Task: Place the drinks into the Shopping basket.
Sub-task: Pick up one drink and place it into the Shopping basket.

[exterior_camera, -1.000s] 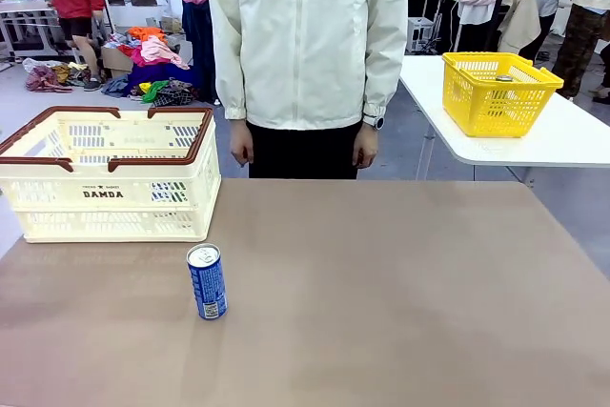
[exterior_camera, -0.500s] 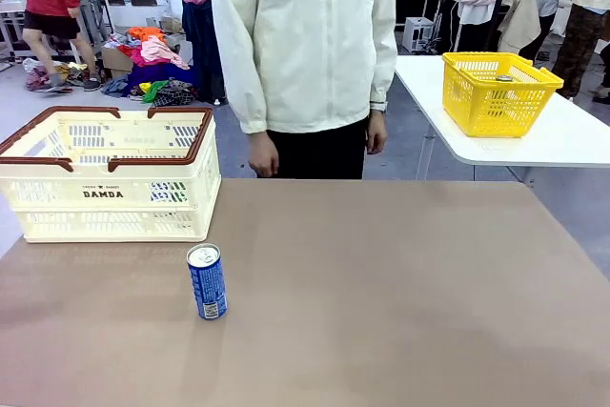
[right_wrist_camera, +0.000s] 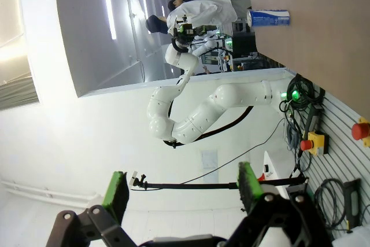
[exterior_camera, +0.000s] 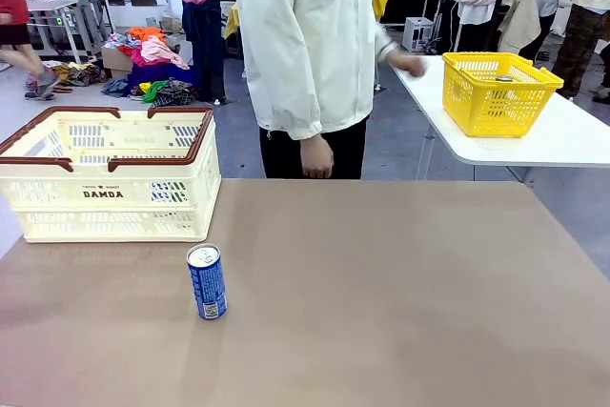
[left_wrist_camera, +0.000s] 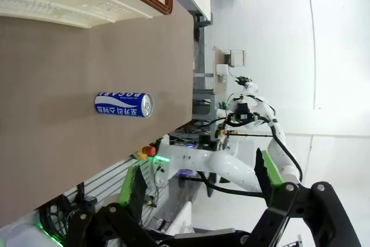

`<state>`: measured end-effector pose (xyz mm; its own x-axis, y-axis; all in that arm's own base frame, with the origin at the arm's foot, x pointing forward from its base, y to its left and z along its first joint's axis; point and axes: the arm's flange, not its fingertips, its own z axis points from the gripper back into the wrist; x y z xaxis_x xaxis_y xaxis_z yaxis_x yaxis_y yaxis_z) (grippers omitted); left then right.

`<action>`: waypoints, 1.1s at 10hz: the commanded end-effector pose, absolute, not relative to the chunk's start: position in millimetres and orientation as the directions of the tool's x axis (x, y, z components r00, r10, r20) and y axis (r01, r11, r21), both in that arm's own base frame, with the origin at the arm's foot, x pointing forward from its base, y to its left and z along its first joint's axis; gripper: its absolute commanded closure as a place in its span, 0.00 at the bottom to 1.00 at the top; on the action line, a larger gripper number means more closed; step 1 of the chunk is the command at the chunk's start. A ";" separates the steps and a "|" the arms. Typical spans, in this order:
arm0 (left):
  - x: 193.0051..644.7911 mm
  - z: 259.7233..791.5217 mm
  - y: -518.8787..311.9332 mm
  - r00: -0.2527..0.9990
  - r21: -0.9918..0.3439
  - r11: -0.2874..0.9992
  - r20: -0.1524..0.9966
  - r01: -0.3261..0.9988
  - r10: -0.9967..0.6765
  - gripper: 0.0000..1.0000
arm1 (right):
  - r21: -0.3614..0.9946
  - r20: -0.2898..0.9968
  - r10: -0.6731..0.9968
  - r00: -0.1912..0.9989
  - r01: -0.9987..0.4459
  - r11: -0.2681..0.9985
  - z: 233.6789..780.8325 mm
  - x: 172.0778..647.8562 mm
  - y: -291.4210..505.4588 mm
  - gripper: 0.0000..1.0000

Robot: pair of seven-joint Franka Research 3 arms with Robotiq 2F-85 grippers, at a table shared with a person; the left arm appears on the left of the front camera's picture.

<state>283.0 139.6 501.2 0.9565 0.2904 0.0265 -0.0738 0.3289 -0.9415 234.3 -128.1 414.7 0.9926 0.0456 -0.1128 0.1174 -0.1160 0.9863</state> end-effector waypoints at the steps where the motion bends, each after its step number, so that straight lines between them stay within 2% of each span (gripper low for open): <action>1: 244.0 536.0 67.8 0.958 -0.857 0.514 0.162 0.018 0.237 0.00 | 0.983 -0.131 0.043 0.990 0.136 -0.126 421.4 235.6 -127.3 0.00; 3: 217.3 540.9 -24.3 0.971 -0.721 0.678 0.235 0.144 0.043 0.00 | 0.983 -0.131 0.043 0.990 0.136 -0.126 421.4 235.6 -127.3 0.00; 4: 214.9 534.3 -60.7 0.960 -0.626 0.765 0.276 0.151 0.036 0.00 | 0.983 -0.131 0.043 0.990 0.136 -0.126 421.4 235.6 -127.3 0.00; 8: 208.9 480.8 -145.6 0.932 -0.283 0.907 0.280 0.311 -0.232 0.00 | 0.983 -0.131 0.043 0.990 0.136 -0.126 421.4 235.6 -127.3 0.00; 9: 211.1 477.7 -148.0 0.933 -0.311 0.899 0.285 0.307 -0.221 0.00 | 0.983 -0.131 0.043 0.990 0.136 -0.126 421.4 235.6 -127.3 0.00; 10: 227.1 531.8 -156.5 0.952 -0.352 0.897 0.236 0.269 -0.193 0.00 | 0.983 -0.131 0.043 0.990 0.136 -0.126 421.4 235.6 -127.3 0.00; 11: 227.1 531.8 -156.5 0.952 -0.352 0.897 0.236 0.269 -0.193 0.00 | 0.983 -0.131 0.043 0.990 0.136 -0.126 421.4 235.6 -127.3 0.00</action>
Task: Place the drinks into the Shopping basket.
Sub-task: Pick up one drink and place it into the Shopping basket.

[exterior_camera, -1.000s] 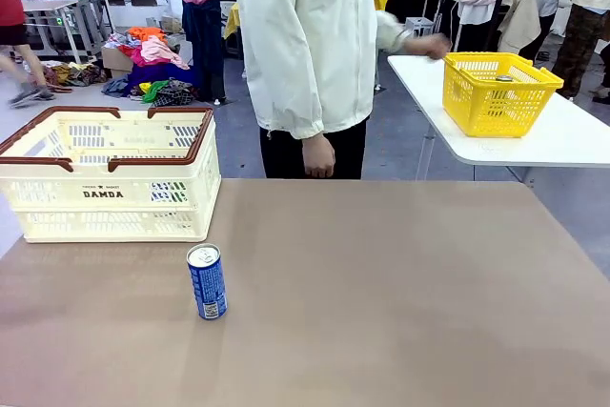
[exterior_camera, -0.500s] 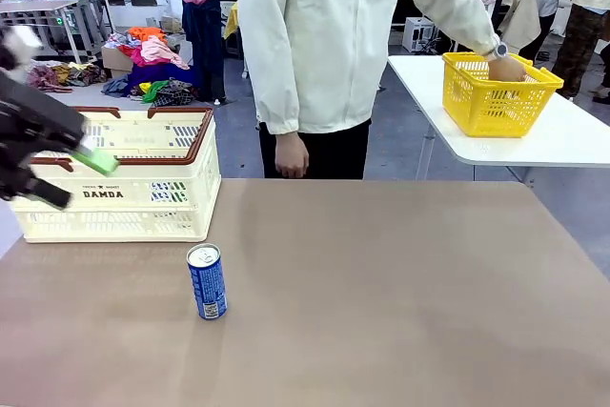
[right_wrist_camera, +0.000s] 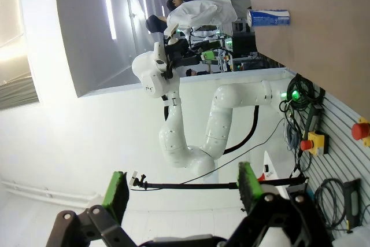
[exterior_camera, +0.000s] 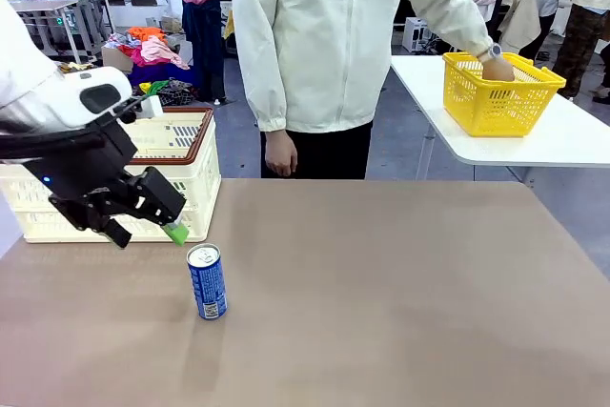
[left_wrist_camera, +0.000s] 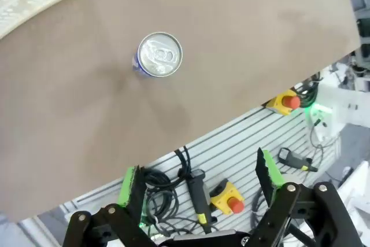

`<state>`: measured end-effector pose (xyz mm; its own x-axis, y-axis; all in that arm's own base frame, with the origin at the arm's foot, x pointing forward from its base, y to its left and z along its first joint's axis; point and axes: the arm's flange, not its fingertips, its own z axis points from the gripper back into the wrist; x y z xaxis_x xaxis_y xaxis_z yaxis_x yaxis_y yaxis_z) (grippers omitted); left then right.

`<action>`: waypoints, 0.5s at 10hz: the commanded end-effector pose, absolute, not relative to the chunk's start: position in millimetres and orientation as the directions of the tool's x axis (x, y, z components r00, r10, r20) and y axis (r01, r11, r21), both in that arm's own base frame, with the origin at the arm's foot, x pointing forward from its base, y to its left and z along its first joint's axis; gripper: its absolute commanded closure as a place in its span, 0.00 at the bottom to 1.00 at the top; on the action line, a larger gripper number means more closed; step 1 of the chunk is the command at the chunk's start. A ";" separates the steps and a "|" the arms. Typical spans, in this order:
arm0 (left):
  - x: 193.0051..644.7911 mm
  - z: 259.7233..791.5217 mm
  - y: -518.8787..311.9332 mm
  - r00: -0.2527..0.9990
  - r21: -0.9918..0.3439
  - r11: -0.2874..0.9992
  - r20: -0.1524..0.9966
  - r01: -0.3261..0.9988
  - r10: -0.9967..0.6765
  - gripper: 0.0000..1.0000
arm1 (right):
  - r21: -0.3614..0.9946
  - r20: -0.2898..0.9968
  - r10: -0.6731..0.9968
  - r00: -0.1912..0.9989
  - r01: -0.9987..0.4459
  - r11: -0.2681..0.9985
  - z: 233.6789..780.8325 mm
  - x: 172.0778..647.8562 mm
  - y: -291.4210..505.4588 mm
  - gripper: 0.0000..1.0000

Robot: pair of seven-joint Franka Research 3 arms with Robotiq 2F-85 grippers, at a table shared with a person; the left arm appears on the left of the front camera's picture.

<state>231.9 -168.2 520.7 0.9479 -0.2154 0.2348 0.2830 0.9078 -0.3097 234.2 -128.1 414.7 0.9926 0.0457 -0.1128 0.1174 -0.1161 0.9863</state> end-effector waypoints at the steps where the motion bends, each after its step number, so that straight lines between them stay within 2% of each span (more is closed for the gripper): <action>1: 227.1 531.8 -156.5 0.952 -0.352 0.897 0.236 0.269 -0.193 0.00 | 0.983 -0.131 0.043 0.990 0.136 -0.126 421.4 235.6 -127.3 0.00; 4: 230.6 527.8 -159.8 0.949 -0.338 0.900 0.245 0.277 -0.200 0.00 | 0.983 -0.131 0.043 0.990 0.136 -0.126 421.4 235.6 -127.3 0.00; 5: 260.4 529.8 -166.4 0.966 -0.311 0.925 0.207 0.217 -0.157 0.00 | 0.983 -0.131 0.043 0.990 0.136 -0.126 421.4 235.6 -127.3 0.00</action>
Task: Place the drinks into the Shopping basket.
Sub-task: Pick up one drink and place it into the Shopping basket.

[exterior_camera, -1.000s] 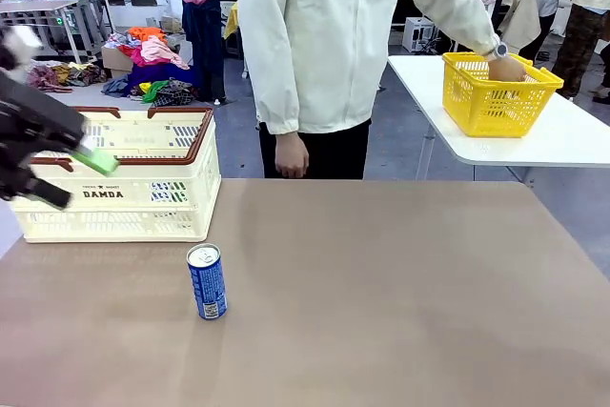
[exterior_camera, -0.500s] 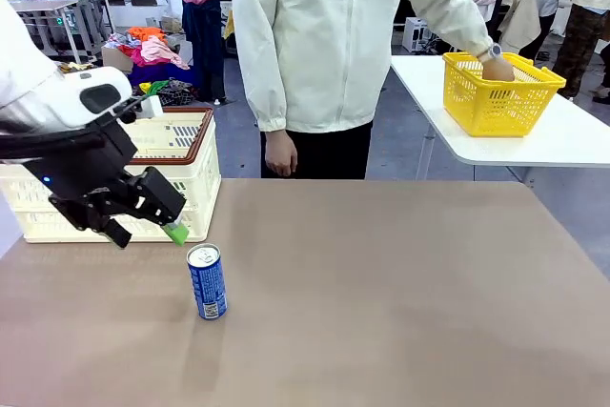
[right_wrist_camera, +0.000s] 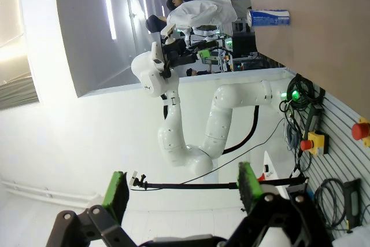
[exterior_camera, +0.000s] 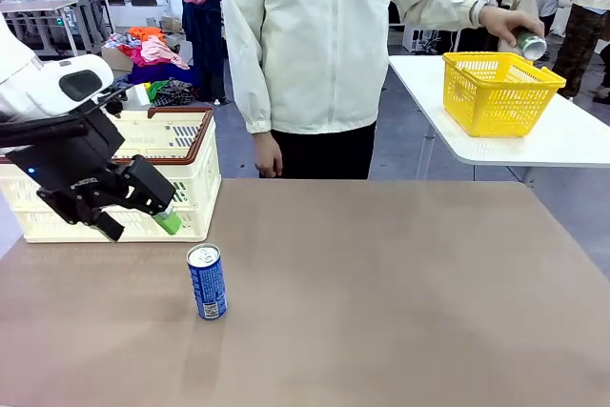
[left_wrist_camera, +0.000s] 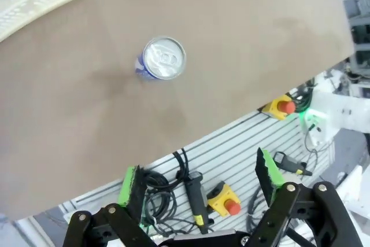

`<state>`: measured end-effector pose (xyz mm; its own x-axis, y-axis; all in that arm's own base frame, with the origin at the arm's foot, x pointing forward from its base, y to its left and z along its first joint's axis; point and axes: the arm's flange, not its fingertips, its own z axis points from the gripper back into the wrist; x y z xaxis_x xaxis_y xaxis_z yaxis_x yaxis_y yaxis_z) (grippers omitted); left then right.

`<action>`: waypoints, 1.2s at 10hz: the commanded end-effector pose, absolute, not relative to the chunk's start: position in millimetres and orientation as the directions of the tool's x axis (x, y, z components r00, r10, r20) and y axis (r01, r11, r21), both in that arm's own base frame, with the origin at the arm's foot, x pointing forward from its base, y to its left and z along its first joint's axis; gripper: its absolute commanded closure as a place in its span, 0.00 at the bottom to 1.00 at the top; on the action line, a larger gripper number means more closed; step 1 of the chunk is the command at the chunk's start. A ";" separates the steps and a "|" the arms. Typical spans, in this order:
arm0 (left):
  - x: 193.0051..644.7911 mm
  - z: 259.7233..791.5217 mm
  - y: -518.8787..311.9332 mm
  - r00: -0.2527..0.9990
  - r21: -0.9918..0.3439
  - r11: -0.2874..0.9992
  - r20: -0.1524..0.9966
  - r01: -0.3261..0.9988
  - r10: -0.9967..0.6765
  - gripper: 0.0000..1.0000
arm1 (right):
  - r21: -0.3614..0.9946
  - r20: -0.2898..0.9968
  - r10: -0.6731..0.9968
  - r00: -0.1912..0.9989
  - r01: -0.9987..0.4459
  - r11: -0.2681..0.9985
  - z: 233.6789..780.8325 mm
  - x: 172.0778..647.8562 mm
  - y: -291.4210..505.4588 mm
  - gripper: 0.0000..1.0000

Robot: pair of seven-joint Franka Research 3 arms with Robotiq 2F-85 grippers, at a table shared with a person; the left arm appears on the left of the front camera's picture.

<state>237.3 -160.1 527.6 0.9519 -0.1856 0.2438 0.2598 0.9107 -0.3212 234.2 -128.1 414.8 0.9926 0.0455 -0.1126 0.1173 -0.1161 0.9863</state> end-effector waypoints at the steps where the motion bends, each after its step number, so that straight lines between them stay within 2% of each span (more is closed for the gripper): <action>1: 292.6 526.9 -174.7 0.968 -0.281 0.932 0.164 0.229 -0.188 0.00 | 0.983 -0.131 0.043 0.990 0.136 -0.126 421.4 235.6 -127.3 0.00; 3: 329.5 513.0 -184.9 0.972 -0.331 0.919 0.160 0.216 -0.171 0.00 | 0.983 -0.131 0.043 0.990 0.136 -0.126 421.4 235.6 -127.3 0.00; 5: 341.7 494.5 -193.6 0.979 -0.305 0.944 0.191 0.125 -0.068 0.00 | 0.983 -0.131 0.043 0.990 0.136 -0.126 421.4 235.6 -127.3 0.00; 7: 351.3 462.9 -205.1 0.980 -0.227 0.973 0.199 0.048 -0.002 0.00 | 0.983 -0.131 0.043 0.990 0.136 -0.126 421.4 235.6 -127.3 0.00; 12: 346.0 409.8 -229.8 0.994 -0.079 0.996 0.098 0.052 -0.044 0.00 | 0.983 -0.131 0.043 0.990 0.136 -0.126 421.4 235.6 -127.3 0.00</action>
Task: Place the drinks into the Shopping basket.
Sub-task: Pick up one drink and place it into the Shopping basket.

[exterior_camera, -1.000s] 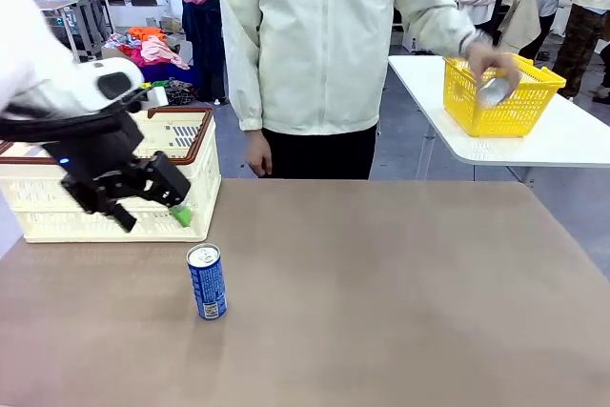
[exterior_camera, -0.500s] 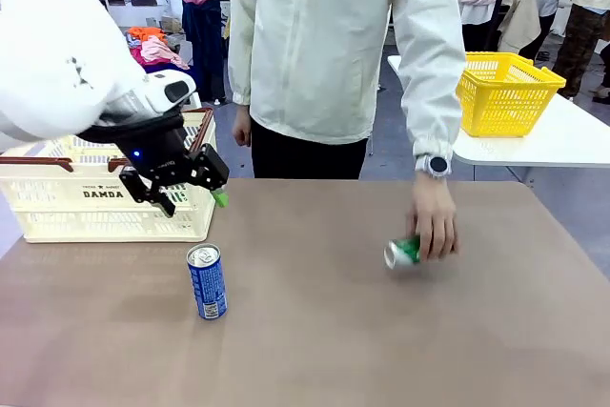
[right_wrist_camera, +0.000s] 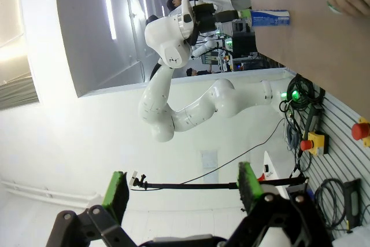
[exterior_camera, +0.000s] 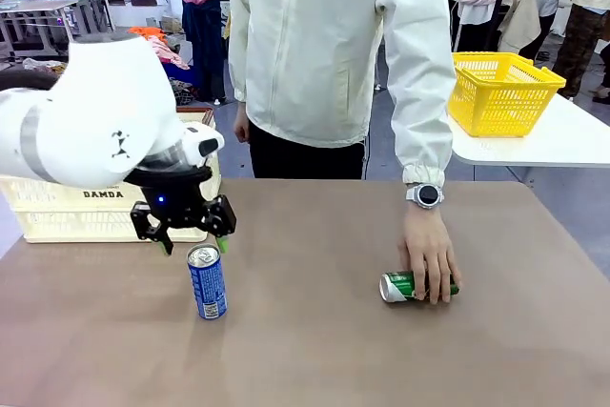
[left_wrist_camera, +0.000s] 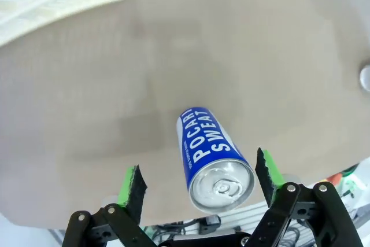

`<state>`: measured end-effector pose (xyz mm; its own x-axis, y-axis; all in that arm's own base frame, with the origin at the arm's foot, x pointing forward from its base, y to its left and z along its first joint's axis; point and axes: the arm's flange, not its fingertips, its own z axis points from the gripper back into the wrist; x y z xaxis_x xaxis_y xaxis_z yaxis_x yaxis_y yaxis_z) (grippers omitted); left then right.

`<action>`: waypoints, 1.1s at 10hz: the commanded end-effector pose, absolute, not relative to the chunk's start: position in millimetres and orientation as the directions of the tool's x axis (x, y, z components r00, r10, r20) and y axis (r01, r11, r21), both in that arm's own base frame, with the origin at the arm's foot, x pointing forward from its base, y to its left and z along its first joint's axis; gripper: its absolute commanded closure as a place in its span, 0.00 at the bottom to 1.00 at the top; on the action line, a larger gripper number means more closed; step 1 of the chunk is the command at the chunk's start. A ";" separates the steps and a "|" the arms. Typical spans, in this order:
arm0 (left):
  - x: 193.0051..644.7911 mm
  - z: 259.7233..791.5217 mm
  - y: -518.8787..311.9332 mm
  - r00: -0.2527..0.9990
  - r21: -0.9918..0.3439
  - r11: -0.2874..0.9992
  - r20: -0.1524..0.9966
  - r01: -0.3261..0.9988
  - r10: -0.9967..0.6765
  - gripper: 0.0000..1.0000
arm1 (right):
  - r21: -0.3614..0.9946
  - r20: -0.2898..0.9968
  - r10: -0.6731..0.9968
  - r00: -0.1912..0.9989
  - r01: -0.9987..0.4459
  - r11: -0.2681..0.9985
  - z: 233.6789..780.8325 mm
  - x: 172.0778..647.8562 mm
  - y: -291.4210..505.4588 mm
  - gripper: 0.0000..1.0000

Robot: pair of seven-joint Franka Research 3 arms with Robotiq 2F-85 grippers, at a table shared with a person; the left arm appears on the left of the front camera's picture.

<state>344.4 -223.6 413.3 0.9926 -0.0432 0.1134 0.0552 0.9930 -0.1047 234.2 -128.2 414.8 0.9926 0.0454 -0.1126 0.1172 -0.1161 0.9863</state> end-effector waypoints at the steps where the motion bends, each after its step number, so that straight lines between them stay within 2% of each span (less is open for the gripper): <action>1: 348.4 401.6 -232.9 0.996 -0.065 0.996 0.080 0.054 -0.049 0.00 | 0.983 -0.131 0.043 0.990 0.136 -0.126 421.4 235.6 -127.3 0.00; 6: 349.2 385.6 -238.9 0.996 -0.056 0.995 0.020 0.083 -0.082 0.00 | 0.983 -0.131 0.043 0.990 0.136 -0.126 421.4 235.6 -127.3 0.00; 7: 349.2 383.9 -241.3 0.994 -0.067 0.992 0.015 0.106 -0.105 0.09 | 0.983 -0.131 0.043 0.990 0.136 -0.126 421.4 235.6 -127.3 0.00; 8: 348.7 381.2 -243.4 0.994 -0.060 0.992 -0.001 0.112 -0.113 0.69 | 0.983 -0.131 0.043 0.990 0.136 -0.126 421.4 235.6 -127.3 0.00; 9: 348.0 378.9 -244.1 0.993 -0.055 0.992 -0.010 0.116 -0.117 1.00 | 0.983 -0.131 0.043 0.990 0.136 -0.126 421.4 235.6 -127.3 0.00; 11: 347.3 378.4 -243.3 0.993 -0.048 0.992 -0.022 0.114 -0.115 1.00 | 0.983 -0.131 0.043 0.990 0.136 -0.126 421.4 235.6 -127.3 0.00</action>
<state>344.9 -246.3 378.5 0.9943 -0.1065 -0.0080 0.1058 0.9923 -0.0639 234.2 -128.2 414.8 0.9926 0.0454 -0.1126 0.1172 -0.1161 0.9863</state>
